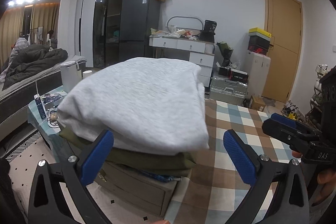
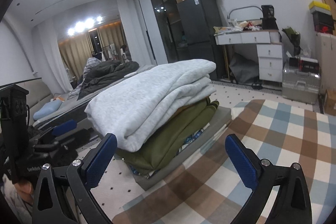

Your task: Fold large clothes

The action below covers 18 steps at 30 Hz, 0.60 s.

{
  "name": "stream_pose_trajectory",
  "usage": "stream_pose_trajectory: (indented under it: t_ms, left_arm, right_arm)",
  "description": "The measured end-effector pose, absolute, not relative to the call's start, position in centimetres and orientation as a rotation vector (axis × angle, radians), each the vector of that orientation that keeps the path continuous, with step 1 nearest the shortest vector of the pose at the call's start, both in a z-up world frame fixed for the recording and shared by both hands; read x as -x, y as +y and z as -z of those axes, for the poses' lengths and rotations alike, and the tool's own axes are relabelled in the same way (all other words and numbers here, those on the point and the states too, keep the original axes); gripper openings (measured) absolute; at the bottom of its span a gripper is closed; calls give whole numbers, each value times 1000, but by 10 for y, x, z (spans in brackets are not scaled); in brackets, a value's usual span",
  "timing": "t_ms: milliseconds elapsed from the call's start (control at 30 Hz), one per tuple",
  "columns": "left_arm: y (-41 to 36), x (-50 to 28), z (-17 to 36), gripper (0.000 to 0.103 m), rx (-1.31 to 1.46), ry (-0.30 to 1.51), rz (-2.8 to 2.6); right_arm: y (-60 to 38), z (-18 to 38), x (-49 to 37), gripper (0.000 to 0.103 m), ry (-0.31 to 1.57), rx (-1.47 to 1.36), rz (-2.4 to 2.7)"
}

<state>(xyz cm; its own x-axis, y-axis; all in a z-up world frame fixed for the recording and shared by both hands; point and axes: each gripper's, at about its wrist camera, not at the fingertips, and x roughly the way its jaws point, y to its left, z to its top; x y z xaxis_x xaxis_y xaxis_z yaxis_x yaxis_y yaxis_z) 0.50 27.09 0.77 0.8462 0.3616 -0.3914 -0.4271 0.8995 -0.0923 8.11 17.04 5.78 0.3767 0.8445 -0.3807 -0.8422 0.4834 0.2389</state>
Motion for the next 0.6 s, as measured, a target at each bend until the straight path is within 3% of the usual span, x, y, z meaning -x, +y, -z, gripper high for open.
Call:
stream_pose_trajectory:
  t_ms: [600]
  left_arm:
    - [262, 3, -16, 102, 160, 312, -444]
  right_arm:
    - [151, -61, -48, 103, 367, 7, -1052]
